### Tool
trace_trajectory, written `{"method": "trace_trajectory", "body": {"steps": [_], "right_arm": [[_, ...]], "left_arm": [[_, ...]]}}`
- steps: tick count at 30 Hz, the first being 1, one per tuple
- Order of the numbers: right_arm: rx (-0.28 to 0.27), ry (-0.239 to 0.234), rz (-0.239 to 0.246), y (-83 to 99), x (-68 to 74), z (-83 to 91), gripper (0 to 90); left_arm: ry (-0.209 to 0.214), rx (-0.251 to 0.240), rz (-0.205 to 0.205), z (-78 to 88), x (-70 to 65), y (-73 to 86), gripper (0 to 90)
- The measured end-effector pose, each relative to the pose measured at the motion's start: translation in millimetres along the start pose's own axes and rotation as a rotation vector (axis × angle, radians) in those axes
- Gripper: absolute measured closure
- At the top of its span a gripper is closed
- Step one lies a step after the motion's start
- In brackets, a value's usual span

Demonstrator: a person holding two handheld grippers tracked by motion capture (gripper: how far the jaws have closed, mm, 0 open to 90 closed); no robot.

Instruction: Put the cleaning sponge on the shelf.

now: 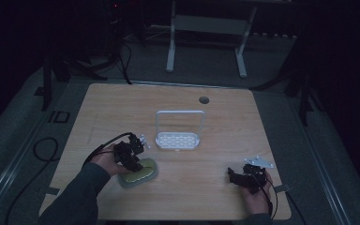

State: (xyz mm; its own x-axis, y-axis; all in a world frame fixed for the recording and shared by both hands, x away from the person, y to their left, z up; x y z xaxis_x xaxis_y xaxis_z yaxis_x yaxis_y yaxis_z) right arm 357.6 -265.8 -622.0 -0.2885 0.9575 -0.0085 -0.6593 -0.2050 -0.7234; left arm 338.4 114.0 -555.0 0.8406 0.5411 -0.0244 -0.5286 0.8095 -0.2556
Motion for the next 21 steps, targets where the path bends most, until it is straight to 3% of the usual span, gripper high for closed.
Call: {"method": "trace_trajectory", "body": {"steps": [21], "right_arm": [[0.0, 0.0, 0.0, 0.0, 0.0, 0.0, 13.0]], "left_arm": [[0.014, 0.112, -0.019, -5.7, 1.5, -0.6, 61.9]]}}
Point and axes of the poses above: each handheld gripper's, and its own axes: z roughly backward along the jaws, y roughly out of its underside, x roughly to its left, the point moved 9 cm from there along -z, roughly forward along the jaws
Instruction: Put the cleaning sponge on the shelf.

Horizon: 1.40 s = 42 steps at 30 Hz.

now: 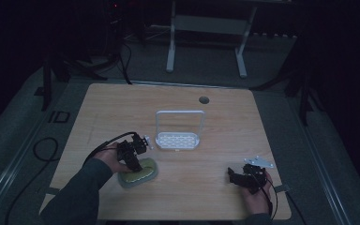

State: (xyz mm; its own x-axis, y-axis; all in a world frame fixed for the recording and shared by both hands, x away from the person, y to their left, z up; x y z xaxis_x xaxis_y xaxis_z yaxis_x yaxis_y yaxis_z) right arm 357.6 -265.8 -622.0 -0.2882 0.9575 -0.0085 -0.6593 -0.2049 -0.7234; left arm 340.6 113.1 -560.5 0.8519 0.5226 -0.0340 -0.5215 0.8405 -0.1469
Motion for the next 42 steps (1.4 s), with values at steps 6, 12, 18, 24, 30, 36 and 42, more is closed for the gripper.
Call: {"method": "trace_trajectory", "body": {"steps": [6, 12, 18, 24, 30, 36, 42], "right_arm": [[0.0, 0.0, 0.001, 0.0, -0.1, 0.0, 13.0], [0.0, 0.0, 0.0, 0.0, 0.0, 0.0, 13.0], [0.0, 0.0, 0.0, 0.0, 0.0, 0.0, 13.0], [0.0, 0.0, 0.0, 0.0, 0.0, 0.0, 13.0], [0.0, 0.0, 0.0, 0.0, 0.0, 0.0, 13.0], [0.0, 0.0, 0.0, 0.0, 0.0, 0.0, 13.0], [0.0, 0.0, 0.0, 0.0, 0.0, 0.0, 13.0]], "left_arm": [[0.0, 0.031, -0.017, 1.2, 0.0, -0.8, 63.6], [0.007, 0.065, -0.023, -1.7, 0.6, -0.3, 62.5], [0.001, 0.079, -0.058, -3.7, -1.1, -0.4, 68.6], [-0.018, 0.094, -0.107, -2.8, -3.4, -0.5, 71.3], [-0.025, 0.083, -0.137, 1.3, -4.2, -4.1, 71.4], [-0.037, 0.07, -0.156, 5.6, -4.9, -8.9, 71.4], [-0.064, 0.044, -0.202, 8.4, -5.3, -16.2, 71.4]]}}
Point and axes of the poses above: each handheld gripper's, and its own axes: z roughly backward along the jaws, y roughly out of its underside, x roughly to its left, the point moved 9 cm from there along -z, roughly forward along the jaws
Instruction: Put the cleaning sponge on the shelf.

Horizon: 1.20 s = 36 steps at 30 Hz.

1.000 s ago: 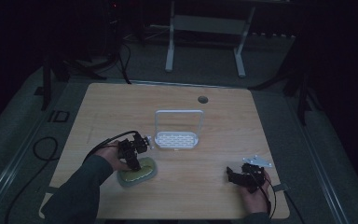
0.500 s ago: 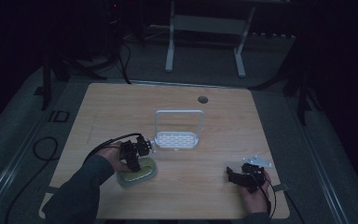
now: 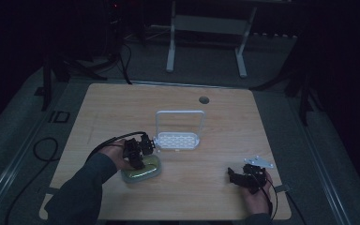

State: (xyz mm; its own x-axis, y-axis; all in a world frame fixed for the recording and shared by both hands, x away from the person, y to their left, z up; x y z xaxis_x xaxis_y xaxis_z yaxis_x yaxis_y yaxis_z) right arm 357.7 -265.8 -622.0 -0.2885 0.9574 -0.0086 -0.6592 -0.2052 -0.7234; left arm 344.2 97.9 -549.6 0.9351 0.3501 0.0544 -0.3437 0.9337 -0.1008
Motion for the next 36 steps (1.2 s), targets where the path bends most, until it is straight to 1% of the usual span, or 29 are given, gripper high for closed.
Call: {"method": "trace_trajectory", "body": {"steps": [5, 8, 9, 11, 14, 15, 18, 19, 20, 23, 28, 29, 30, 31, 35, 36], "right_arm": [[0.0, 0.0, 0.0, 0.0, 0.0, 0.0, 13.1], [0.0, 0.0, 0.0, 0.0, 0.0, 0.0, 13.0], [0.0, 0.0, -0.001, 0.0, 0.0, 0.0, 13.1], [0.0, 0.0, -0.002, -0.1, 0.1, 0.0, 13.0], [0.0, 0.0, -0.002, 0.0, 0.1, 0.0, 13.0], [0.0, 0.0, -0.001, 0.0, 0.1, 0.0, 13.0], [0.0, 0.0, -0.001, 0.0, 0.1, 0.0, 13.0], [0.0, 0.0, -0.001, 0.0, 0.1, 0.0, 13.0], [0.0, 0.0, -0.001, 0.0, 0.0, 0.0, 13.0], [-0.002, 0.001, 0.003, -0.2, -0.3, -0.2, 13.0], [-0.002, 0.0, 0.002, -0.1, -0.2, -0.1, 13.0], [-0.002, 0.0, 0.002, -0.1, -0.2, -0.1, 13.0], [-0.001, 0.0, 0.002, -0.1, -0.2, -0.1, 13.1], [-0.001, 0.0, 0.002, -0.1, -0.2, -0.1, 13.0], [-0.001, 0.0, 0.002, -0.1, -0.2, -0.1, 13.0], [-0.002, 0.0, 0.002, -0.2, -0.2, -0.1, 13.0]], "left_arm": [[-0.013, -0.007, -0.017, 2.3, 1.3, -6.0, 71.4], [-0.017, -0.01, -0.019, 3.0, 1.3, -7.3, 71.4], [-0.023, -0.016, -0.032, 4.5, 2.0, -10.9, 71.4], [-0.026, -0.014, -0.045, 5.7, 2.7, -13.2, 71.4], [-0.029, -0.018, -0.043, 5.8, 2.9, -14.8, 71.5], [-0.043, -0.025, -0.056, 7.9, 4.8, -19.4, 71.4], [-0.069, -0.042, -0.06, 10.3, 8.6, -24.3, 71.5], [-0.069, -0.042, -0.06, 10.3, 8.6, -24.3, 71.5], [-0.071, -0.053, -0.057, 11.5, 10.4, -27.3, 71.5], [-0.076, -0.056, -0.059, 12.9, 12.0, -30.7, 71.6], [-0.076, -0.067, -0.083, 15.9, 12.7, -38.8, 71.5], [-0.076, -0.067, -0.083, 15.9, 12.7, -38.8, 71.6], [-0.072, -0.071, -0.082, 16.9, 12.5, -42.0, 71.6], [-0.074, -0.073, -0.093, 17.7, 13.5, -43.6, 71.6], [-0.071, -0.079, -0.098, 18.5, 14.0, -47.0, 71.6], [-0.073, -0.075, -0.109, 18.7, 14.6, -49.0, 71.5]]}}
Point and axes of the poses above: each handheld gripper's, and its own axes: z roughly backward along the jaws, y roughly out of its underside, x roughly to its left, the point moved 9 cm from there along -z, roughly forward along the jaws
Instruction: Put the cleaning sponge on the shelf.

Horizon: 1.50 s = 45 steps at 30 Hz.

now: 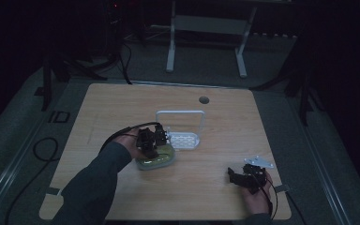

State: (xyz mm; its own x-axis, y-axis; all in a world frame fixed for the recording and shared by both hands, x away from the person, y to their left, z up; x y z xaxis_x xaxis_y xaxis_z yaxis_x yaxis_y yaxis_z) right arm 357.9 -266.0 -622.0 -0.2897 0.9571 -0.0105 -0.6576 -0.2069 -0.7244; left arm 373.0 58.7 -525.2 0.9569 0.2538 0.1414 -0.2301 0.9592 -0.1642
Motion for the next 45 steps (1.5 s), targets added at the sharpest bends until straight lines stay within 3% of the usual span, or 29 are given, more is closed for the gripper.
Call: {"method": "trace_trajectory", "body": {"steps": [19, 45], "right_arm": [[0.0, 0.0, -0.001, 0.0, 0.1, 0.0, 13.1], [0.0, 0.0, -0.001, 0.0, 0.0, 0.0, 13.1]], "left_arm": [[-0.01, -0.049, -0.054, 3.0, 6.8, -17.9, 71.6], [-0.011, -0.036, -0.138, -2.6, 14.2, -39.0, 71.6]]}}
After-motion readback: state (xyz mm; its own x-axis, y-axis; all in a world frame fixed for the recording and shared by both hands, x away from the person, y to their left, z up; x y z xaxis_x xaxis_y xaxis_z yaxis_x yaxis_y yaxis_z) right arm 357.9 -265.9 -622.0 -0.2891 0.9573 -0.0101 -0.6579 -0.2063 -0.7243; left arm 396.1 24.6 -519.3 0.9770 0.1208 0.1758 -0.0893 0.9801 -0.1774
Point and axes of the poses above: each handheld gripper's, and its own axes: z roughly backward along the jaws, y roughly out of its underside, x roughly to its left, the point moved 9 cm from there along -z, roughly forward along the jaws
